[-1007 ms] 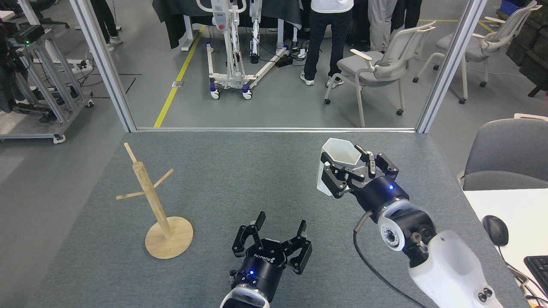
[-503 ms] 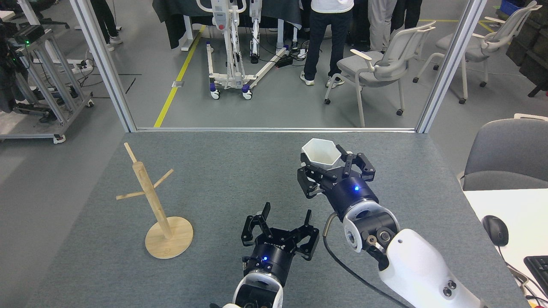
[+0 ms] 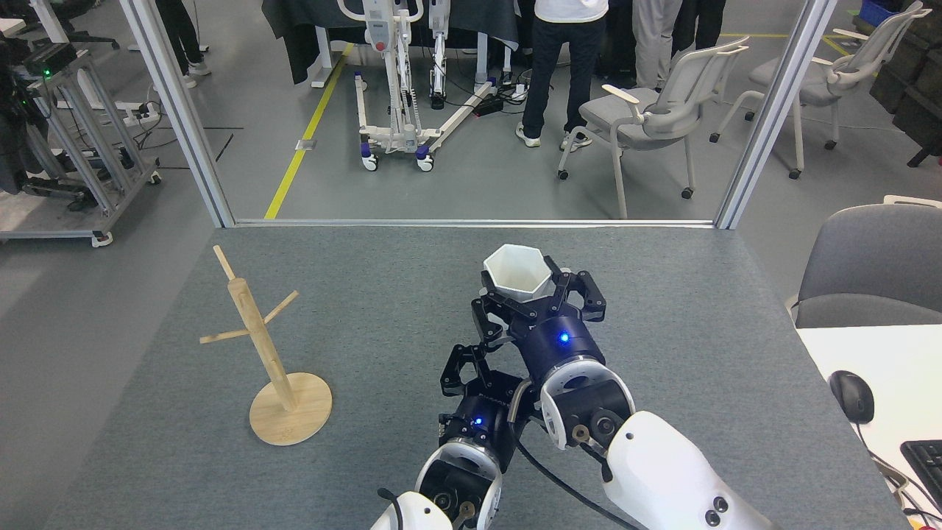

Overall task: Hang cup on storage rack
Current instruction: 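Grasp the cup's base with the left gripper below the right gripper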

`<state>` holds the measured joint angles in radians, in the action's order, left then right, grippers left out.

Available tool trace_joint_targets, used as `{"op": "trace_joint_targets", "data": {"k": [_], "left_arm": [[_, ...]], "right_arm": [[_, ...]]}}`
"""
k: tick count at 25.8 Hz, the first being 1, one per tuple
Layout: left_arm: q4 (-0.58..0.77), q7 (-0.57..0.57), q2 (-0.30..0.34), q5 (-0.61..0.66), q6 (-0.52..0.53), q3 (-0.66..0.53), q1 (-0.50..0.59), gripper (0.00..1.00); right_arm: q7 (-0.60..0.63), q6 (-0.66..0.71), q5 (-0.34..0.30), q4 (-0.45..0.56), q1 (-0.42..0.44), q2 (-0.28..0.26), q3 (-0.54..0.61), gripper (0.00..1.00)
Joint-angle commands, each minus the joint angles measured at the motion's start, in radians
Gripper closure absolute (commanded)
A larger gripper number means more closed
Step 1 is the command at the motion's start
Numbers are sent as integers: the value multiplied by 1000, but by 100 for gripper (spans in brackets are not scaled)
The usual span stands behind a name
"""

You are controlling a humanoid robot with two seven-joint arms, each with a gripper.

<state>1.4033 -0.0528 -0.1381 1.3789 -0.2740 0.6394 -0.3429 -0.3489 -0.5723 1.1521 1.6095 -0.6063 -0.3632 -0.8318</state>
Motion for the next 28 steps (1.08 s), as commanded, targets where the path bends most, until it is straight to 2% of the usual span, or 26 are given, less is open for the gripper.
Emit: {"op": "trace_joint_targets", "data": {"k": [1,11,24,28], "left_arm": [[-29,-5,0,-30,1,0,-22,3],[-78,-4,-2,-61,-17,-13,-65,2],[-210,-5,-3,-64,-14,-24,-165,3],[-230,-5,-3,-64,-16,-24,-185,14]], "right_arm": [[-7,-5,12,0,0,17,-1,96],[-18,-14,28,1,0,15,0,96],[-18,-31,28,1,6,30,-1,96],[-18,-31,28,1,6,30,-1,96]]}}
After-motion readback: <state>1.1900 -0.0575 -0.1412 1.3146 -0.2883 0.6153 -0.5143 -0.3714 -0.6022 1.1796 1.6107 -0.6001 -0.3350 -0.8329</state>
